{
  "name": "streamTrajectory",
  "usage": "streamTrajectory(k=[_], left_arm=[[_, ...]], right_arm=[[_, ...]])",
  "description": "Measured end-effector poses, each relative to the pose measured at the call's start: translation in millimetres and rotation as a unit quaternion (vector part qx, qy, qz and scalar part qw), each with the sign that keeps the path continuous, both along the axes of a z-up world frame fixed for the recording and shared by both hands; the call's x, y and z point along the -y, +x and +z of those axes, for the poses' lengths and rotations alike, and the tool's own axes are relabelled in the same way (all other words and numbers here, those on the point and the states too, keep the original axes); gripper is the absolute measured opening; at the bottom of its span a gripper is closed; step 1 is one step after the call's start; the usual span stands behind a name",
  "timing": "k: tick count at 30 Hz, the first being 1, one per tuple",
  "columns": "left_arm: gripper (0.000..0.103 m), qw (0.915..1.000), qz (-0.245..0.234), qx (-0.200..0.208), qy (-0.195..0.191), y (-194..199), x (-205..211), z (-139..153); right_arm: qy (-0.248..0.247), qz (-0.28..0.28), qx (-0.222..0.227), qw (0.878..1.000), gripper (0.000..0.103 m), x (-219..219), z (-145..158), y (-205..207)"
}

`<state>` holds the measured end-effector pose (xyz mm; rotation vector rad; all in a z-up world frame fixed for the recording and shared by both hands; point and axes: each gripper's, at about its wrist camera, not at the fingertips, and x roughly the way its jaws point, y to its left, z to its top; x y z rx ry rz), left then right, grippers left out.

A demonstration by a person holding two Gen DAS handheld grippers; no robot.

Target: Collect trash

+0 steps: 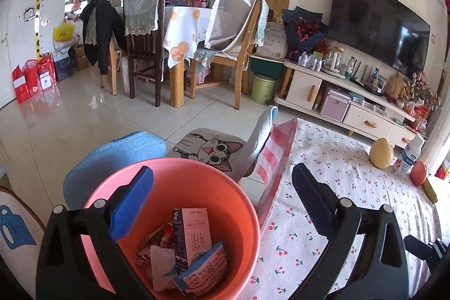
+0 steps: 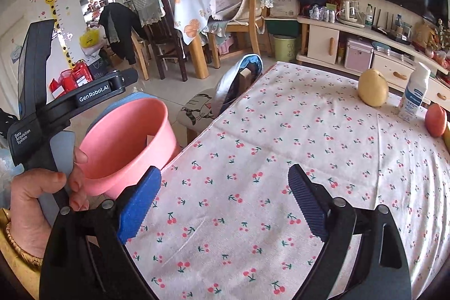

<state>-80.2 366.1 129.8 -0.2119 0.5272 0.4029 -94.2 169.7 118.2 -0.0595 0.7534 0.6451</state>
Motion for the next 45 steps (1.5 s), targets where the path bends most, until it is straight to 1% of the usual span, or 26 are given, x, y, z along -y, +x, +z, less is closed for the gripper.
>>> streamTrajectory(k=[8, 10, 20, 25, 30, 31, 32, 36, 39, 45], left_arm=[[0.099, 0.9977, -0.038, 0.016, 0.053, -0.4, 51.4, 11.5], [0.099, 0.9966, -0.048, 0.015, 0.065, 0.2, 62.9, 12.2], [0.099, 0.9915, -0.084, 0.021, 0.098, -2.4, 115.4, 18.8], [0.099, 0.9897, -0.097, 0.02, 0.104, -6.2, 136.8, 20.0], [0.099, 0.9878, -0.104, 0.022, 0.114, -10.6, 160.8, 22.5], [0.099, 0.9875, -0.106, 0.022, 0.115, -12.1, 165.8, 22.5], [0.099, 0.9871, -0.108, 0.022, 0.117, -13.0, 171.0, 23.4], [0.099, 0.9856, -0.116, 0.02, 0.121, -17.4, 191.6, 26.5], [0.099, 0.9855, -0.128, 0.016, 0.11, -20.5, 204.0, 28.4], [0.099, 0.9848, -0.14, 0.015, 0.101, -24.0, 226.5, 34.6]], right_arm=[[-0.002, -0.036, 0.03, 0.999, 0.094, 43.8, 8.8, -16.0], [-0.002, -0.046, 0.036, 0.998, 0.094, 54.5, 10.9, -18.3], [0.019, -0.101, 0.049, 0.994, 0.094, 115.1, 16.1, -23.8], [0.014, -0.126, 0.066, 0.99, 0.094, 143.0, 18.0, -29.1], [-0.005, -0.143, 0.096, 0.985, 0.094, 165.5, 21.9, -37.6], [-0.015, -0.149, 0.11, 0.983, 0.094, 173.9, 23.3, -41.0], [-0.015, -0.149, 0.11, 0.983, 0.094, 173.9, 23.3, -41.0], [-0.037, -0.158, 0.137, 0.977, 0.094, 188.7, 25.7, -46.6], [-0.045, -0.167, 0.152, 0.973, 0.094, 201.3, 28.1, -48.7], [-0.032, -0.2, 0.166, 0.965, 0.094, 233.3, 36.1, -50.6]])
